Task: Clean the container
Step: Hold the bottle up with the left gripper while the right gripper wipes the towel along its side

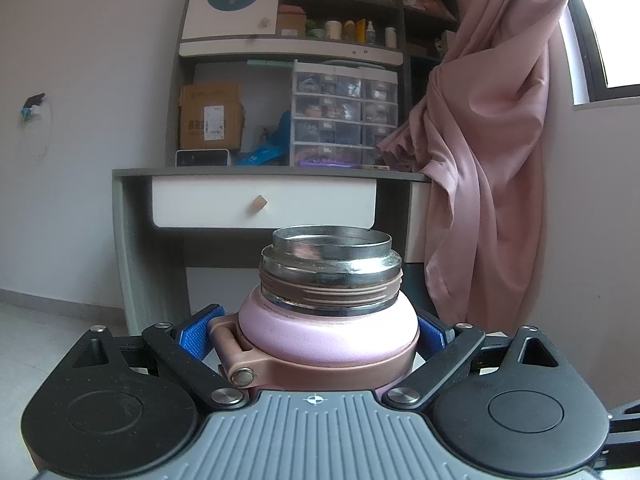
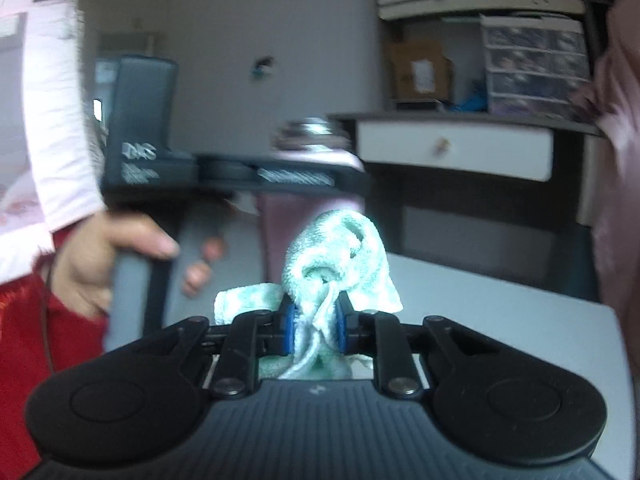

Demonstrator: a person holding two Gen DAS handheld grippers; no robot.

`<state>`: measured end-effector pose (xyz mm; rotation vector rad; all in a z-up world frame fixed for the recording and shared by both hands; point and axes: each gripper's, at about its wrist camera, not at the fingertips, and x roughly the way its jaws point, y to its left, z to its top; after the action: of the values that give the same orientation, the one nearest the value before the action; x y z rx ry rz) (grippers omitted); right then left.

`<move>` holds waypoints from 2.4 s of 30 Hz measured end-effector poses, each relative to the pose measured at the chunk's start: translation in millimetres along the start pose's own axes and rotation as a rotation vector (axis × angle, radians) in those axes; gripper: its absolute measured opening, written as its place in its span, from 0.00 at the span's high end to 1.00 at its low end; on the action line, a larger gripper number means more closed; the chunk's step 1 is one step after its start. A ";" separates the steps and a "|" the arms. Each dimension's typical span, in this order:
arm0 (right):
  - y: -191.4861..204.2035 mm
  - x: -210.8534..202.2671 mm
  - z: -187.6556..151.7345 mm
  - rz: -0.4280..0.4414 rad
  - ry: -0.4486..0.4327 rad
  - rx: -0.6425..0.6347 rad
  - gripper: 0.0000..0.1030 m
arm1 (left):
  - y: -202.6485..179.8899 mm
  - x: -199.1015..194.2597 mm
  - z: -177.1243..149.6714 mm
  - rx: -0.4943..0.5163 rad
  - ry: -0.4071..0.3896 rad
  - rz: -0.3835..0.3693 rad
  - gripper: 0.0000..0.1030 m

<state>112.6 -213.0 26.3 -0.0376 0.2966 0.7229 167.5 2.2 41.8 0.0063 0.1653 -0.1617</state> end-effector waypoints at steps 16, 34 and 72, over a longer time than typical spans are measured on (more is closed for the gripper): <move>-1.7 46.7 1.9 0.057 -0.037 0.063 0.81 | -2.5 7.0 7.3 -0.001 0.011 -0.004 0.08; 1.6 82.3 -32.3 0.028 0.185 0.110 0.80 | 4.1 7.6 8.2 0.000 0.008 -0.018 0.08; 16.4 69.8 -13.9 0.015 0.009 0.078 0.81 | 0.6 7.1 5.4 0.001 0.015 -0.017 0.08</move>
<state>147.8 -157.5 -5.5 0.0356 0.3334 0.7254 175.4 1.6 46.0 0.0074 0.1806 -0.1784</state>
